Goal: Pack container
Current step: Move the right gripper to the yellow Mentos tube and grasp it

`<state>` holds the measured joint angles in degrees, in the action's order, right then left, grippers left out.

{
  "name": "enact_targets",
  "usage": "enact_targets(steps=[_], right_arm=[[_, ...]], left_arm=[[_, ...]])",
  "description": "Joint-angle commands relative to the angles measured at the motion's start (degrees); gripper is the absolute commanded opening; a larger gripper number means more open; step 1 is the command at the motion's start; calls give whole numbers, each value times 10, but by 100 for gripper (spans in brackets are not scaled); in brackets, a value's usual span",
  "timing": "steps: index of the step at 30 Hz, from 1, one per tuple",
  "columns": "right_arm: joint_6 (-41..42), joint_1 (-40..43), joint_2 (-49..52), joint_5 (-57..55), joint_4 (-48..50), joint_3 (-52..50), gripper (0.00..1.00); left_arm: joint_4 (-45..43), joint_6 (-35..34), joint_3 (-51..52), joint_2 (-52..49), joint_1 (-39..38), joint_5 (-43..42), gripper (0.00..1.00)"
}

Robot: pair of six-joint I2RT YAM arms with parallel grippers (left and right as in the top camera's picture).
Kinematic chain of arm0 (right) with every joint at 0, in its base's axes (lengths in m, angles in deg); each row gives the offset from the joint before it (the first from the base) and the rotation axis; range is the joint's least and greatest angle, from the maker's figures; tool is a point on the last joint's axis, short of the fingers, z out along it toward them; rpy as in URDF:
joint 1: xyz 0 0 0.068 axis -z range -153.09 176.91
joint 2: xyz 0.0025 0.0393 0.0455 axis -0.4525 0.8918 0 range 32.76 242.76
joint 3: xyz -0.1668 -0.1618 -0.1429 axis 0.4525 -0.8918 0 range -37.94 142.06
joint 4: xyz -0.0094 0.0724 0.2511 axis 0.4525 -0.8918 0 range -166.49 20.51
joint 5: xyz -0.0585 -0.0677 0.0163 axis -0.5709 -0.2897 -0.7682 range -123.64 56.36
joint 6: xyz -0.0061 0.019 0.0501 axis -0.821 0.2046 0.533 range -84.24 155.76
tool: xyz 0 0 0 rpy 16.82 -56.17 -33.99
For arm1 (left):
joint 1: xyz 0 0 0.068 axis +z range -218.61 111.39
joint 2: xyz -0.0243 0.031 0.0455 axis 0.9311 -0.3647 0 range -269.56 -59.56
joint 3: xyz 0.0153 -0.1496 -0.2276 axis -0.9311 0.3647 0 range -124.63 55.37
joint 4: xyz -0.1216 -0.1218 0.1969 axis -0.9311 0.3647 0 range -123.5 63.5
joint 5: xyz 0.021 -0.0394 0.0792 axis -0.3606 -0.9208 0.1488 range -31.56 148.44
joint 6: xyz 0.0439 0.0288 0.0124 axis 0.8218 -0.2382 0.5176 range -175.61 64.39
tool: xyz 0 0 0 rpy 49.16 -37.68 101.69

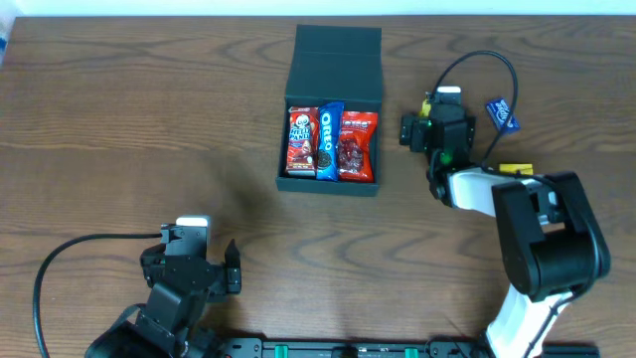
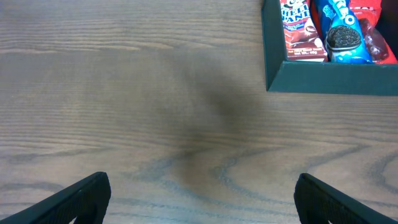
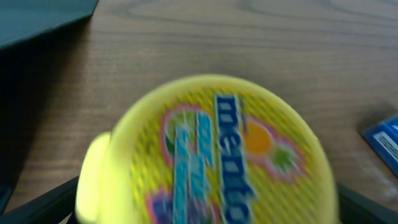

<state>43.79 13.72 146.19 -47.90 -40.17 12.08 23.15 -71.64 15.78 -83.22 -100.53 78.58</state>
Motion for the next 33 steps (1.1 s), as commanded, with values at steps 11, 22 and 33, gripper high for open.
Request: enact_targets(steps=[11,22,33], right_arm=[[-7,12,13,1,1,18,78],[-6,12,14,-10,0,18,40],[-6,11,13,-10,-4,18,21]], left_arm=[[1,8,5,3,3,10,95],[1,8,5,3,3,10,95],[1,8,5,3,3,10,95]])
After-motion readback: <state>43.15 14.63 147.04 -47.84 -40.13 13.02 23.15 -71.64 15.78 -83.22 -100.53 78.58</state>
